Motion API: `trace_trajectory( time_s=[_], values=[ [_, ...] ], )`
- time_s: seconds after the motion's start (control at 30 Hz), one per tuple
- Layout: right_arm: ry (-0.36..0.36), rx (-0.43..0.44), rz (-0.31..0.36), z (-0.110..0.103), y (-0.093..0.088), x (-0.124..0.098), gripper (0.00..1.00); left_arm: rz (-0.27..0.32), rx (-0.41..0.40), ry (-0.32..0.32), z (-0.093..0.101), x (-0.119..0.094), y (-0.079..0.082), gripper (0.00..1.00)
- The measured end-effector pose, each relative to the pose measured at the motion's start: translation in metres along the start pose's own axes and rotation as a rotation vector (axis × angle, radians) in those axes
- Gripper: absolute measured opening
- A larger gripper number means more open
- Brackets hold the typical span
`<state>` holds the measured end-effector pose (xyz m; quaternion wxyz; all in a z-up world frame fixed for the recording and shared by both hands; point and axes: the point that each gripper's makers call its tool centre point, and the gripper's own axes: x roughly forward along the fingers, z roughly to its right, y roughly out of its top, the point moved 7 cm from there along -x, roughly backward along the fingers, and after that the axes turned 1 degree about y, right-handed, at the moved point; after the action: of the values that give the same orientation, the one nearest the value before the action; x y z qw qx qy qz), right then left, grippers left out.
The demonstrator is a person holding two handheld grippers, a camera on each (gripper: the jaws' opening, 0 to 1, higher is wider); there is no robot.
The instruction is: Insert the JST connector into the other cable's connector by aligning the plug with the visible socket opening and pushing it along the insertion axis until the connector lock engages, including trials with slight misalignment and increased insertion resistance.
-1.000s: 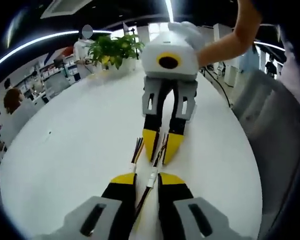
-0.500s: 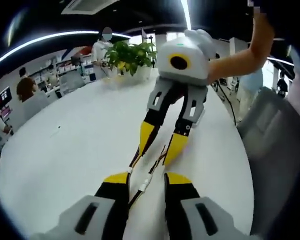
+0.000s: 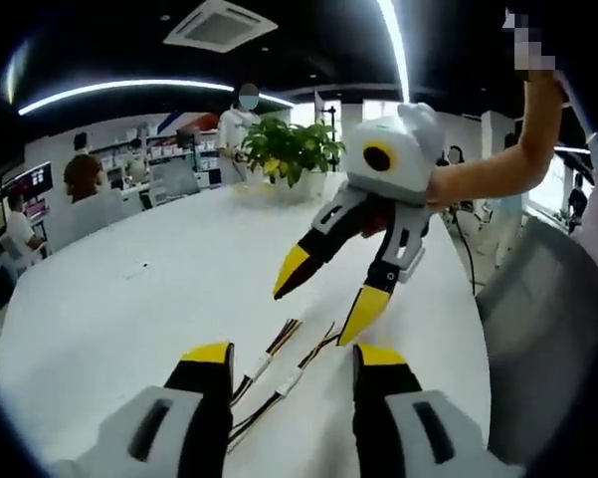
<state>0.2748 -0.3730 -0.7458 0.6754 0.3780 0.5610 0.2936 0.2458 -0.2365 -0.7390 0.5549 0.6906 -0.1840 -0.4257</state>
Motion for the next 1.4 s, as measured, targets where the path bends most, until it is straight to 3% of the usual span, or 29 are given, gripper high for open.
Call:
trace_trajectory(
  time_s=[0.2, 0.3, 0.43, 0.77, 0.97, 1.4],
  values=[
    [-0.050, 0.040, 0.026, -0.002, 0.002, -0.013, 0.46, -0.011, 0.015, 0.044, 0.003, -0.013, 0.001, 0.53],
    [-0.072, 0.051, 0.027, -0.001, 0.004, -0.018, 0.55, 0.043, -0.045, 0.068, 0.002, -0.022, 0.004, 0.56],
    [-0.088, 0.059, 0.040, -0.001, 0.008, -0.024, 0.59, 0.001, 0.005, 0.094, 0.003, -0.029, 0.003, 0.61],
    [-0.125, 0.099, 0.111, -0.003, 0.026, -0.032, 0.74, -0.044, 0.008, 0.099, 0.014, -0.036, 0.002, 0.64],
    [-0.165, 0.171, 0.128, -0.004, 0.028, -0.042, 0.87, -0.074, 0.042, 0.107, 0.014, -0.044, 0.004, 0.66],
    [-0.199, 0.223, 0.129, -0.017, 0.028, -0.057, 0.94, -0.036, 0.001, 0.122, 0.024, -0.059, 0.010, 0.77]
  ],
)
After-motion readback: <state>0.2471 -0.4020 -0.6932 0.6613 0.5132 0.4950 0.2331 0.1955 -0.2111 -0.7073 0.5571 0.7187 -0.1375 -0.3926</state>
